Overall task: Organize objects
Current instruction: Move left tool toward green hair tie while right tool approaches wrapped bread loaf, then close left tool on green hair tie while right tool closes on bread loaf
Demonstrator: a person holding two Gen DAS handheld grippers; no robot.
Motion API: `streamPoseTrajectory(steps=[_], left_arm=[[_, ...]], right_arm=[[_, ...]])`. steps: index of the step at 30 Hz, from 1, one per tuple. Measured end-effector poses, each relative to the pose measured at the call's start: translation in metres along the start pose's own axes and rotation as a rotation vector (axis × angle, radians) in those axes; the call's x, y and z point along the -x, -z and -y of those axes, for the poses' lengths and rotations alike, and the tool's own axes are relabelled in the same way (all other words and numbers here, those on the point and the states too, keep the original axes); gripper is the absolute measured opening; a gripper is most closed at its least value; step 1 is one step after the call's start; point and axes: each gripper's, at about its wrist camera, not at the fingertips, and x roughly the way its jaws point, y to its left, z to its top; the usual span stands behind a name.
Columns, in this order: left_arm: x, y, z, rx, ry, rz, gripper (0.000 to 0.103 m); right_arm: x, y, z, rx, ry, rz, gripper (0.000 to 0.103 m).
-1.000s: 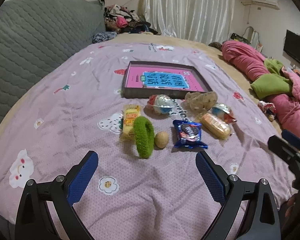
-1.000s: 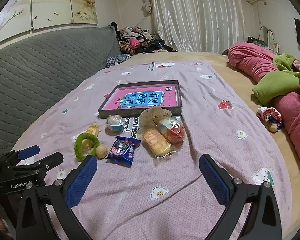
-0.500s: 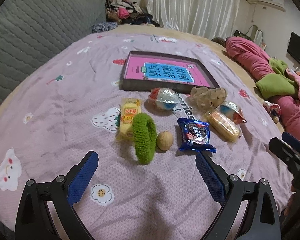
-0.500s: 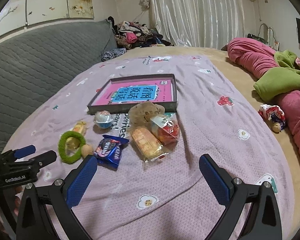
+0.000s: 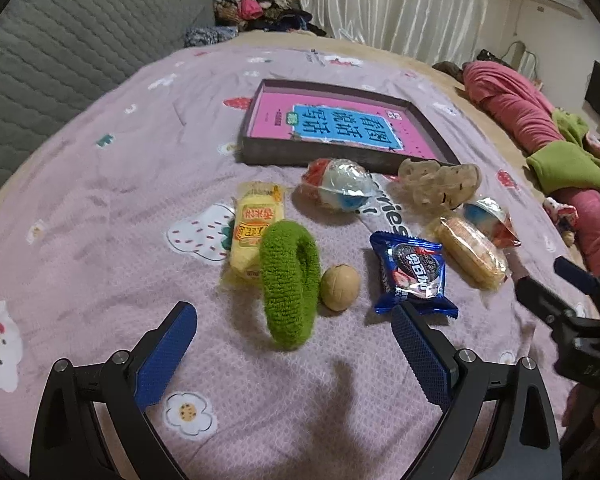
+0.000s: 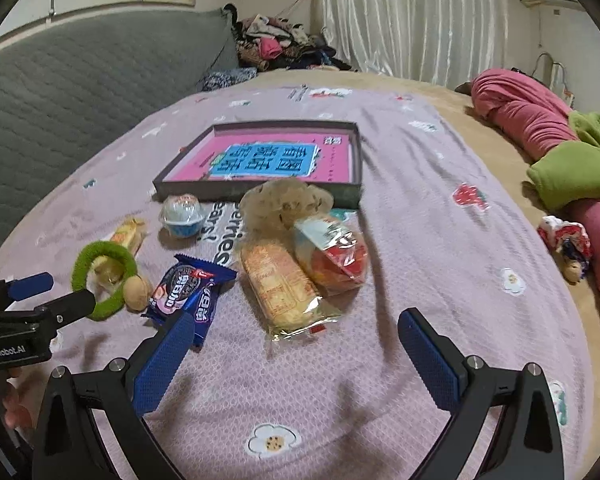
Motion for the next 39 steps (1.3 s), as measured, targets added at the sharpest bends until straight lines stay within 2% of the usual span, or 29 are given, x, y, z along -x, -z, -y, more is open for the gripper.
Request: streamPoseTrajectory(steps=[4,11,13,15,17,26,31,35,37,39], left_arm=[[-0.008,-0.001,-0.003,0.008,0.004,-0.013,0.097],[-0.016,-0.005,-0.005,0.001,-0.003,-0.009,0.090],[-0.019,-0.006,-0.006,0.004,0.002,-0.013,0.087],[-0.023,-0.007,-0.006,0.010,0.012,-0.022,0.069],[-0.029,-0.007,-0.007,0.014,0.034,-0.045,0.063],[-0.036,-0.009,-0.008,0.022,0.050,-0.045,0.063],[-0.039,-0.013,-0.011,0.035,0.066,-0.046,0.056],[-0.039,-0.013,-0.013,0.039,0.068,-0.043,0.050],[-0.040,-0.013,-0.015,0.047,0.072,-0.043,0.041],[-0.041,-0.013,-0.016,0.055,0.081,-0.048,0.022]], right_arm=[[-0.017,-0.001,-0.002,0.014,0.014,-0.025,0.102],[-0.038,0.001,0.007,-0.035,0.020,-0.067,0.100],[-0.044,0.000,0.007,-0.036,0.016,-0.079,0.094],[-0.049,-0.001,0.006,-0.032,0.015,-0.089,0.091],[-0.053,-0.001,0.004,-0.028,0.012,-0.094,0.089],[-0.071,-0.005,0.001,-0.032,-0.016,-0.118,0.070],[-0.072,-0.007,0.000,-0.031,-0.021,-0.103,0.059],[-0.070,-0.008,-0.002,-0.037,-0.040,-0.095,0.056],[-0.068,-0.006,-0.002,-0.039,-0.050,-0.087,0.055],[-0.066,-0.005,-0.002,-0.043,-0.061,-0.082,0.055]])
